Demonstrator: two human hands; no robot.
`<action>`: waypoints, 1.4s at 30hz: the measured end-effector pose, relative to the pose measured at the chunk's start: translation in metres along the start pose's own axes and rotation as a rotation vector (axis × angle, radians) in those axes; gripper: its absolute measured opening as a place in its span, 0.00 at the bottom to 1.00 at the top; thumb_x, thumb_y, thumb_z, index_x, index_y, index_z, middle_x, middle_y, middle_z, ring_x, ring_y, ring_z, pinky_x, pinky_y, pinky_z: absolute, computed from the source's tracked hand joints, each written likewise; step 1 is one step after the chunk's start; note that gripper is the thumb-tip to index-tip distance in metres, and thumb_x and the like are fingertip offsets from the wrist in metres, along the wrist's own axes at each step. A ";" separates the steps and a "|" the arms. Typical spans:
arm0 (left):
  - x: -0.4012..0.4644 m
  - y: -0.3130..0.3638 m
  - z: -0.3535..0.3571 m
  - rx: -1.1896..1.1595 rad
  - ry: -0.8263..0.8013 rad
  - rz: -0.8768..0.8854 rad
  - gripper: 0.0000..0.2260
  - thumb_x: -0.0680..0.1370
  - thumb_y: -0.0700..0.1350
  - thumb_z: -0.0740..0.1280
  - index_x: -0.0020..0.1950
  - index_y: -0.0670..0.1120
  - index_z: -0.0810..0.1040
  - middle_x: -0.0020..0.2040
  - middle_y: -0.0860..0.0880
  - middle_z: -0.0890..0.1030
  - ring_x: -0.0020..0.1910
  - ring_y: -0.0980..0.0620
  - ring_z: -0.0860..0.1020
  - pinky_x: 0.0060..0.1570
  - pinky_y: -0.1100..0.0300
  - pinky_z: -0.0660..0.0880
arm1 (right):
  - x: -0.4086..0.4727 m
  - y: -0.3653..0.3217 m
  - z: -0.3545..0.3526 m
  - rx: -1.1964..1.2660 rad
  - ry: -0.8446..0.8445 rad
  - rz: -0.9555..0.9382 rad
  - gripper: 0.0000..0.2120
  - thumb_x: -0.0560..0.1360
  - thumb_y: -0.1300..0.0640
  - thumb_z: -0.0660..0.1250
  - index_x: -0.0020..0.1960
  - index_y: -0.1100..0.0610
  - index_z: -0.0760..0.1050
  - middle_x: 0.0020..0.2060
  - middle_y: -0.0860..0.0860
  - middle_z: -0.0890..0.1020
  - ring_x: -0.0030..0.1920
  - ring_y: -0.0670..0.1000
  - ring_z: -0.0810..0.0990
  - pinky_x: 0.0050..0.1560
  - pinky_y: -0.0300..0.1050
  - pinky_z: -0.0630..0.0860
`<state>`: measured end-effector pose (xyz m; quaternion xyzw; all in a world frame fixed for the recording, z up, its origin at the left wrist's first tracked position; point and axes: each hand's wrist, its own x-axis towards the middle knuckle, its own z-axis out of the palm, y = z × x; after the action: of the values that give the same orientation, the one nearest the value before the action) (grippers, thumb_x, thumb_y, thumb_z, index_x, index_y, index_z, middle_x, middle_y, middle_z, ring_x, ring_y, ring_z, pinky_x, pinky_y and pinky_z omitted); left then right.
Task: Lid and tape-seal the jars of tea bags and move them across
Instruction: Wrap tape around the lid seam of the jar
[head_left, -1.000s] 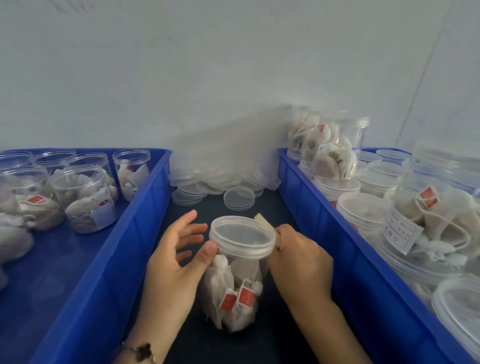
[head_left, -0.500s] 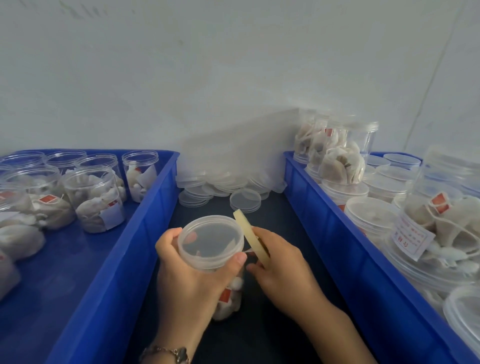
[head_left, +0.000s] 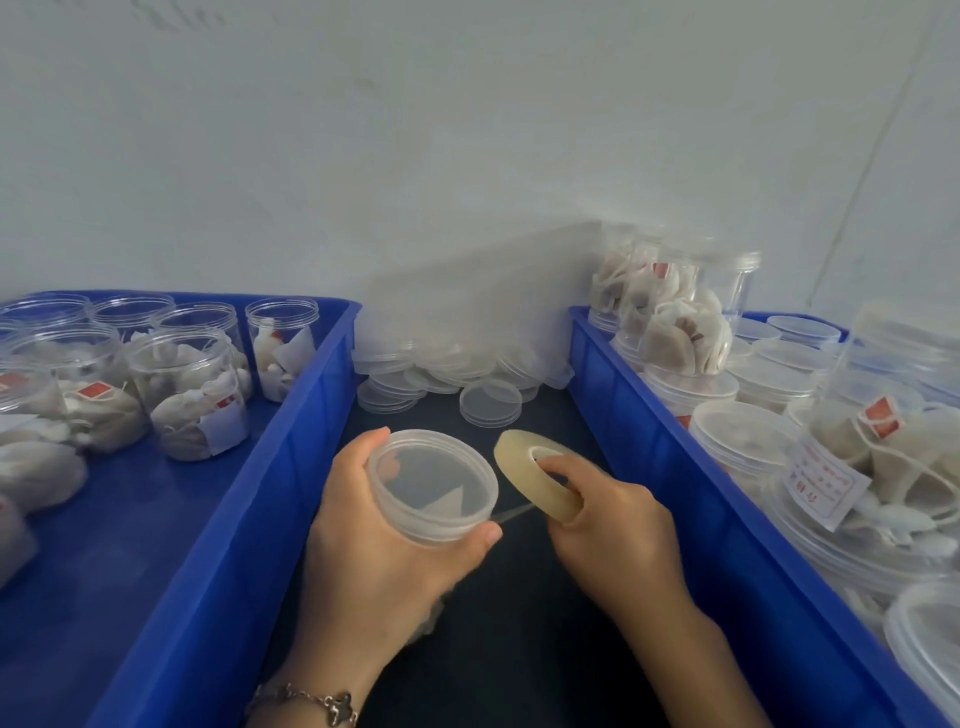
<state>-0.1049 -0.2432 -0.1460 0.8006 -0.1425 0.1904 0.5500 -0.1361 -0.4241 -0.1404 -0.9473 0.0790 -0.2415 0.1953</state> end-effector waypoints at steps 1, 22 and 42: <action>0.000 0.002 -0.003 0.009 -0.020 -0.006 0.43 0.47 0.68 0.72 0.59 0.67 0.59 0.50 0.68 0.72 0.49 0.73 0.71 0.40 0.75 0.66 | 0.000 -0.001 0.001 0.001 -0.004 0.013 0.21 0.74 0.55 0.66 0.65 0.39 0.71 0.50 0.42 0.80 0.48 0.48 0.78 0.46 0.42 0.72; -0.002 0.012 -0.001 -0.447 -0.396 -0.255 0.52 0.36 0.75 0.72 0.56 0.54 0.68 0.50 0.52 0.80 0.44 0.64 0.80 0.35 0.72 0.74 | 0.000 -0.014 0.001 -0.059 -0.136 -0.009 0.15 0.78 0.49 0.57 0.64 0.45 0.67 0.48 0.45 0.80 0.46 0.49 0.77 0.42 0.43 0.71; -0.008 0.010 0.001 -0.046 0.108 -0.009 0.27 0.54 0.67 0.72 0.49 0.63 0.70 0.46 0.67 0.76 0.47 0.73 0.73 0.35 0.76 0.70 | -0.004 -0.014 -0.013 0.255 -0.242 -0.093 0.30 0.72 0.43 0.65 0.67 0.29 0.51 0.44 0.32 0.71 0.48 0.41 0.74 0.45 0.39 0.71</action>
<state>-0.1165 -0.2477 -0.1418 0.7769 -0.1132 0.2274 0.5761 -0.1451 -0.4143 -0.1258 -0.9395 -0.0201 -0.1427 0.3106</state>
